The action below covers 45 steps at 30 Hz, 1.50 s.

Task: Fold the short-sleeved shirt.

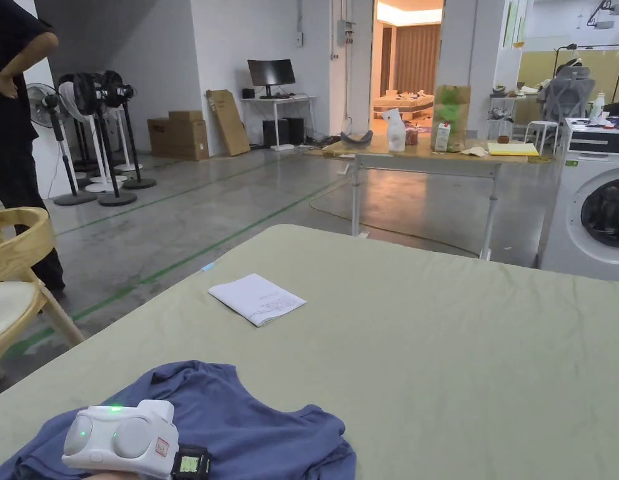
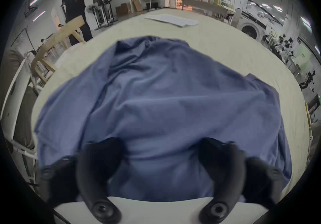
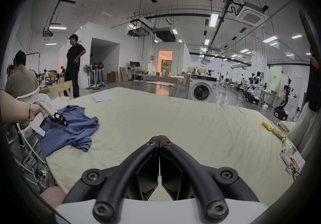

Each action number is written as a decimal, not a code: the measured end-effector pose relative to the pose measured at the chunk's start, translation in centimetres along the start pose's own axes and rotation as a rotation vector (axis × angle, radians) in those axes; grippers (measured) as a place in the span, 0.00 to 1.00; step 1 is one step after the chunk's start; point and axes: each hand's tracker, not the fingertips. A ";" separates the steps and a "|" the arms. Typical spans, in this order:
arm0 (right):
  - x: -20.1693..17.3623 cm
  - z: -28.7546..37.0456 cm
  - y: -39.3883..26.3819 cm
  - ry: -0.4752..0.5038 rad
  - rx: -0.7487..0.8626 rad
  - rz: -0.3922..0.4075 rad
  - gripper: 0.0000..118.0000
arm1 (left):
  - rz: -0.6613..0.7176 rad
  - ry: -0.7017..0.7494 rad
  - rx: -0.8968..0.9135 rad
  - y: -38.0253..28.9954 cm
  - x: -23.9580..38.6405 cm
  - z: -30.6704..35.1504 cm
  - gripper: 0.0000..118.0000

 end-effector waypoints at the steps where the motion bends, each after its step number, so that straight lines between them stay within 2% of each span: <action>1: -0.1 -0.2 -0.1 0.006 -0.008 -0.001 0.00 | 0.012 0.005 0.015 0.0 0.1 -0.5 0.90; 2: -0.1 -0.4 -0.1 0.012 -0.016 -0.005 0.00 | 0.026 0.004 0.000 0.0 0.3 -1.1 0.95; 9: -1.2 -1.4 0.2 0.056 -0.017 -0.052 0.00 | 0.035 0.056 0.060 -1.7 1.0 0.0 0.94; 10: -1.3 -1.4 0.3 0.061 -0.014 -0.062 0.00 | 0.038 0.066 0.057 -1.8 1.1 0.7 0.87; 11: -1.3 -1.4 0.4 0.065 -0.011 -0.068 0.00 | 0.044 0.097 0.091 -2.1 1.2 1.5 0.74; 12: -1.3 -1.2 0.5 0.071 -0.008 -0.070 0.00 | 0.047 0.103 0.146 -2.4 1.0 2.1 0.52; 13: -1.3 -1.0 0.6 0.078 -0.006 -0.069 0.00 | 0.026 0.117 0.203 -2.8 1.2 2.7 0.03; 14: -1.1 -0.7 0.7 0.089 -0.003 -0.064 0.00 | -0.004 0.159 0.224 -3.2 1.4 3.2 0.00; 15: -0.9 -0.5 0.8 0.094 0.001 -0.059 0.00 | -0.006 0.204 0.204 -3.6 1.3 3.5 0.00; 16: -0.7 0.0 0.9 0.100 0.008 -0.051 0.00 | 0.005 0.133 0.187 -3.6 0.8 3.5 0.00; 17: -0.4 0.5 1.0 0.099 0.015 -0.046 0.00 | 0.000 0.127 0.180 -3.5 0.5 4.1 0.00; 21: 1.2 2.5 1.8 0.077 0.048 -0.040 0.00 | -0.013 0.149 0.370 -1.6 1.5 11.1 0.00; 25: 2.8 4.9 2.1 0.024 0.097 -0.094 0.00 | -0.128 0.152 0.444 -0.3 1.6 16.6 0.00; 27: 3.4 6.0 2.2 0.008 0.113 -0.116 0.00 | -0.131 0.127 0.485 0.0 2.1 19.4 0.00; 31: 4.5 8.3 2.2 -0.060 0.160 -0.131 0.00 | -0.173 0.006 0.647 0.6 6.5 26.9 0.00; 33: 5.1 9.6 2.4 -0.100 0.196 -0.171 0.00 | -0.213 -0.102 0.711 1.1 9.7 30.6 0.00; 37: 6.6 11.6 2.6 -0.146 0.226 -0.214 0.00 | -0.290 -0.347 0.730 2.4 16.9 36.0 0.00; 41: 8.2 13.2 2.4 -0.173 0.242 -0.231 0.00 | -0.404 -0.477 0.794 2.6 24.5 39.7 0.00; 45: 10.1 14.1 1.5 -0.215 0.256 -0.230 0.00 | -0.434 -0.662 0.742 3.2 31.5 40.6 0.00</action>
